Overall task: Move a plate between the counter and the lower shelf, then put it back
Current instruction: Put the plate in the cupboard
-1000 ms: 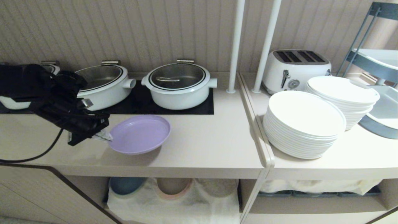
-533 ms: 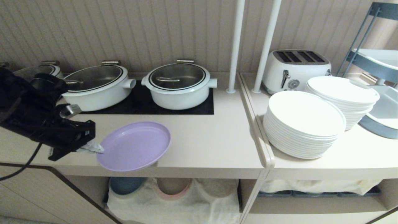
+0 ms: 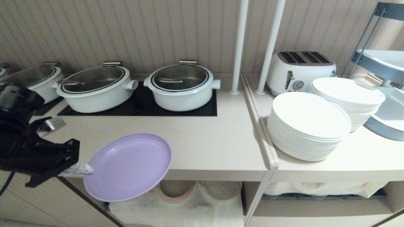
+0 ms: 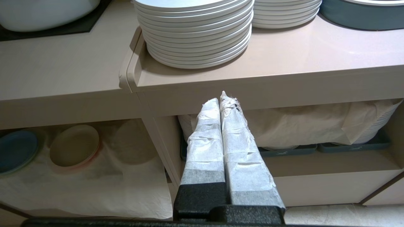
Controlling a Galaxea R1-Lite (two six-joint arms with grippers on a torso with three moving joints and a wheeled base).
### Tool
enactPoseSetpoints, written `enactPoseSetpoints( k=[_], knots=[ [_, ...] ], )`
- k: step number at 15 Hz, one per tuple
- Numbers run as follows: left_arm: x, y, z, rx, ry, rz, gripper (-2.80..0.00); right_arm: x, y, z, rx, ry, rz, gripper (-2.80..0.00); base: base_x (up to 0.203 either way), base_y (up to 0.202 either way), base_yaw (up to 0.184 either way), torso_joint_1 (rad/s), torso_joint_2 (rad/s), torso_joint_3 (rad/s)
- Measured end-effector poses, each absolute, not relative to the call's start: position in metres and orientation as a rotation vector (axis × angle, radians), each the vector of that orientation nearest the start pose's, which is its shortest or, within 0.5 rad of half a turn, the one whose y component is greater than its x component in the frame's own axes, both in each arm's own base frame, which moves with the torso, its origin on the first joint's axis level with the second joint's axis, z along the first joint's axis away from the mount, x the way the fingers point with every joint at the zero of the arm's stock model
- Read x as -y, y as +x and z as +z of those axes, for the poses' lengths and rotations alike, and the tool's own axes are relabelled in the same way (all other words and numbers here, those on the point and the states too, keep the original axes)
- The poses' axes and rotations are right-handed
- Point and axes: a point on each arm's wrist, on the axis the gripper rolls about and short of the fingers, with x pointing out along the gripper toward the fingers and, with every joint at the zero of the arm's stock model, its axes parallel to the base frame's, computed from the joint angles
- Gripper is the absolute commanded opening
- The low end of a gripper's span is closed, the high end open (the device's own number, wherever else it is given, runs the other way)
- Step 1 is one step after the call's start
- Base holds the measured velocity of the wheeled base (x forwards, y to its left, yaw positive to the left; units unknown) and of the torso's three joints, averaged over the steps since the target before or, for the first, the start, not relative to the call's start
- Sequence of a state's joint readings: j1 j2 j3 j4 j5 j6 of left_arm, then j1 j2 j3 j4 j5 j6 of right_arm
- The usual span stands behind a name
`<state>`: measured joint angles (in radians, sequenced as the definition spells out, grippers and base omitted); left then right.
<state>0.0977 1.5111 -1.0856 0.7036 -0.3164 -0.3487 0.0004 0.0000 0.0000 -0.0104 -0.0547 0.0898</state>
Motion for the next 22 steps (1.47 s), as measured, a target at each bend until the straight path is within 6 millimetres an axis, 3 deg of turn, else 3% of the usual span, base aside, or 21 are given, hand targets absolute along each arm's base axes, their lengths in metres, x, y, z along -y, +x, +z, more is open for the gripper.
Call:
enactPoseSetpoints(
  k=[9, 15, 22],
  knots=[
    [-0.012, 0.193, 0.211, -1.089, -0.535, -0.009, -2.80, 0.001, -0.023, 0.077, 0.012, 0.090, -0.054, -2.80, 0.000, 0.000, 0.000, 0.000, 0.00, 0.000],
    [-0.010, 0.177, 0.204, -1.048, -0.521, -0.019, -2.80, 0.001, -0.023, 0.077, 0.013, 0.090, -0.054, -2.80, 0.000, 0.000, 0.000, 0.000, 0.00, 0.000],
    [-0.007, 0.145, 0.193, -1.048, -0.430, -0.070, -2.80, 0.001, -0.023, 0.077, 0.012, 0.090, -0.054, -2.80, 0.000, 0.000, 0.000, 0.000, 0.00, 0.000]
  ],
)
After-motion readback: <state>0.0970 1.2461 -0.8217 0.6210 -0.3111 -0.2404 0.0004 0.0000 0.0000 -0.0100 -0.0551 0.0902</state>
